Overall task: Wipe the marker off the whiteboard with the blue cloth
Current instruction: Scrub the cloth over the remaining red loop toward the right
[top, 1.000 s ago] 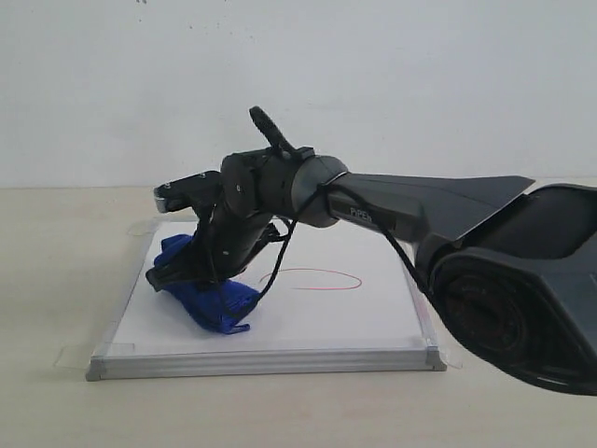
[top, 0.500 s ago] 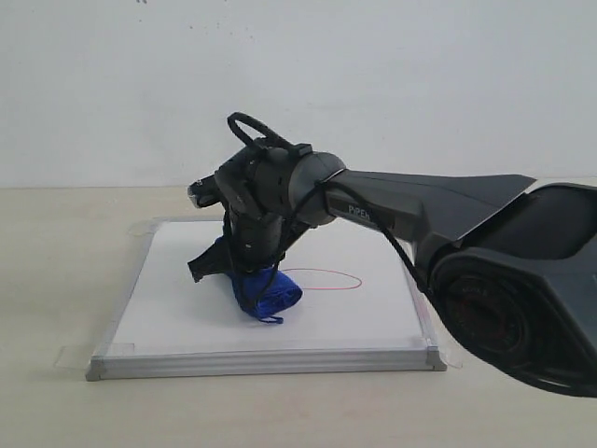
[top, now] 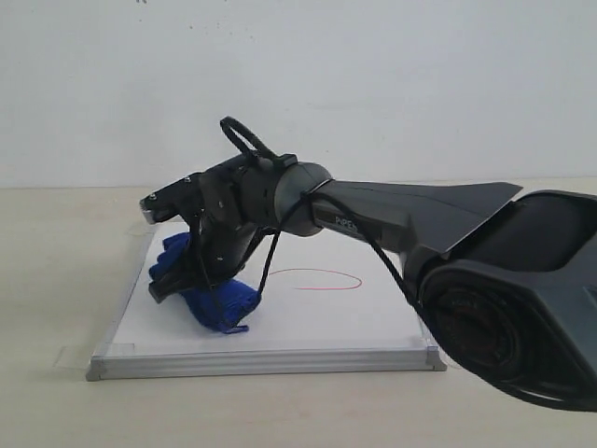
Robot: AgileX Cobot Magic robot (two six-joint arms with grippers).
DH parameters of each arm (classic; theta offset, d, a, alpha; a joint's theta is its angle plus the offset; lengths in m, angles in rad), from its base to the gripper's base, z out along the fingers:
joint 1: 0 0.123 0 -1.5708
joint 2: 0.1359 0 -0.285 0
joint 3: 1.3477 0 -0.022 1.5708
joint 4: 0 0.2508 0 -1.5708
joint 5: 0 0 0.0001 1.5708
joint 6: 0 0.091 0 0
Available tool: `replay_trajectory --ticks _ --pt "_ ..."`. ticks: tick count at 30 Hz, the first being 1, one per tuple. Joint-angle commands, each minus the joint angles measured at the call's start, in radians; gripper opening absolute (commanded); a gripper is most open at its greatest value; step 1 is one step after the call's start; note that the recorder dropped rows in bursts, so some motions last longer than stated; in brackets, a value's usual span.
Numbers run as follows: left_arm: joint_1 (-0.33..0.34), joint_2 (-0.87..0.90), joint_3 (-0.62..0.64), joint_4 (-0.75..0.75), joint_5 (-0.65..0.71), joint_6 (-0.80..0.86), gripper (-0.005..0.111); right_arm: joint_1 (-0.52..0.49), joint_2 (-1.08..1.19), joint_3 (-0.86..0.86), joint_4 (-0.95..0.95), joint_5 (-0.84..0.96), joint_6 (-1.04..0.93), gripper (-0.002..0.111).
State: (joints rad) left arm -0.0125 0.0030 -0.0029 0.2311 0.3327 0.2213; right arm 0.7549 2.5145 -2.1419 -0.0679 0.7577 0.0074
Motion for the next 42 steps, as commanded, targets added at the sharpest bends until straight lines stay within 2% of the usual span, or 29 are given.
replay_trajectory --ticks 1,5,8,10,14,16,18,22,26,29,31,33,36,42 --pt "0.002 -0.003 0.003 -0.002 -0.003 0.005 0.004 -0.007 0.007 0.006 -0.324 0.242 0.141 0.0" --pt "0.002 -0.003 0.003 -0.002 -0.003 0.005 0.004 -0.009 0.007 0.006 -0.532 0.452 0.124 0.0" --pt "0.002 -0.003 0.003 -0.002 -0.003 0.005 0.004 -0.025 0.007 0.006 -0.48 0.463 0.102 0.0" --pt "0.002 -0.003 0.003 -0.002 -0.003 0.005 0.004 -0.029 0.007 0.006 -0.323 0.445 0.004 0.0" --pt "0.002 -0.003 0.003 -0.002 -0.003 0.005 0.004 -0.029 0.007 0.006 0.139 0.328 -0.315 0.0" --pt "0.002 -0.003 0.003 -0.002 -0.003 0.005 0.004 -0.029 0.007 0.006 0.303 0.302 -0.428 0.0" --pt "0.002 -0.003 0.003 -0.002 -0.003 0.005 0.004 -0.029 0.007 0.006 0.372 0.289 -0.47 0.0" --pt "0.002 -0.003 0.003 -0.002 -0.003 0.005 0.004 -0.029 0.007 0.006 0.241 0.289 -0.377 0.0" --pt "0.002 -0.003 0.003 -0.002 -0.003 0.005 0.004 -0.029 0.007 0.006 -0.108 0.377 -0.085 0.0" --pt "0.002 -0.003 0.003 -0.002 -0.003 0.005 0.004 -0.029 0.007 0.006 -0.375 0.463 0.061 0.0" --pt "0.002 -0.003 0.003 -0.002 -0.003 0.005 0.004 -0.029 0.007 0.006 -0.471 0.463 0.111 0.0" --pt "0.002 -0.003 0.003 -0.002 -0.003 0.005 0.004 -0.029 0.007 0.006 -0.47 0.463 0.111 0.0" --pt "0.002 -0.003 0.003 -0.002 -0.003 0.005 0.004 -0.027 0.007 0.006 -0.351 0.436 0.078 0.0" --pt "0.002 -0.003 0.003 -0.002 -0.003 0.005 0.004 -0.027 0.007 0.006 0.184 0.142 -0.238 0.0"
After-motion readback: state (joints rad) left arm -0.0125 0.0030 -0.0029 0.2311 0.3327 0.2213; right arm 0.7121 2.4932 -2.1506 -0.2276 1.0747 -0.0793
